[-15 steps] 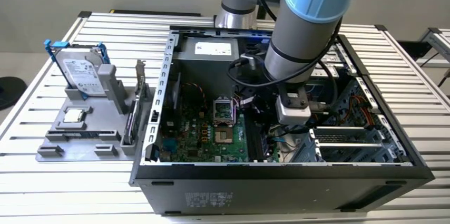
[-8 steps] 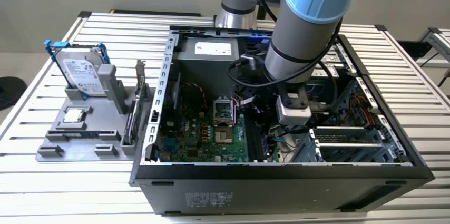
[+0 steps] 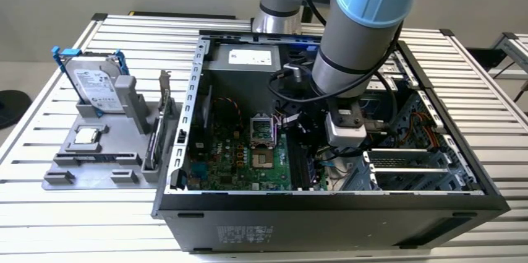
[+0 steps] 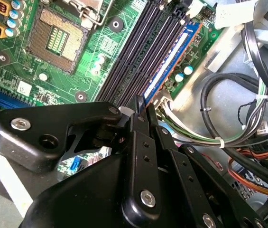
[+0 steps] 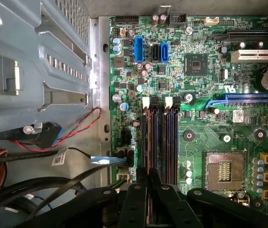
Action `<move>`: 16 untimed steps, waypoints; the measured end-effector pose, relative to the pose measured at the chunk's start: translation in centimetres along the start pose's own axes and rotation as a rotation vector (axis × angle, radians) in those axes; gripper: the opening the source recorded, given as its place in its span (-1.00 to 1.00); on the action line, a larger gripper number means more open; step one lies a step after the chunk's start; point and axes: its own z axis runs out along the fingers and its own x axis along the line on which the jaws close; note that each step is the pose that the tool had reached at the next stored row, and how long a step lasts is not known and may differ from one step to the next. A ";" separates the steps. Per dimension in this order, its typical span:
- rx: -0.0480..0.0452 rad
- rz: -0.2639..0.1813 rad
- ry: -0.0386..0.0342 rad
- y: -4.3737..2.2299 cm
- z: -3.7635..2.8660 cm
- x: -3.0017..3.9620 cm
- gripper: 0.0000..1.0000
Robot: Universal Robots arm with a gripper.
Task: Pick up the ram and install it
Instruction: 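Insert the ram into the slot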
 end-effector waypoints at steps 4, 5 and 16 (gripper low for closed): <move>-0.0001 0.000 0.0000 -0.06 0.06 0.00 -1.00; 0.0001 0.000 0.0000 -0.07 0.08 0.00 -1.00; -0.0003 0.000 0.0000 -0.15 0.40 0.00 -1.00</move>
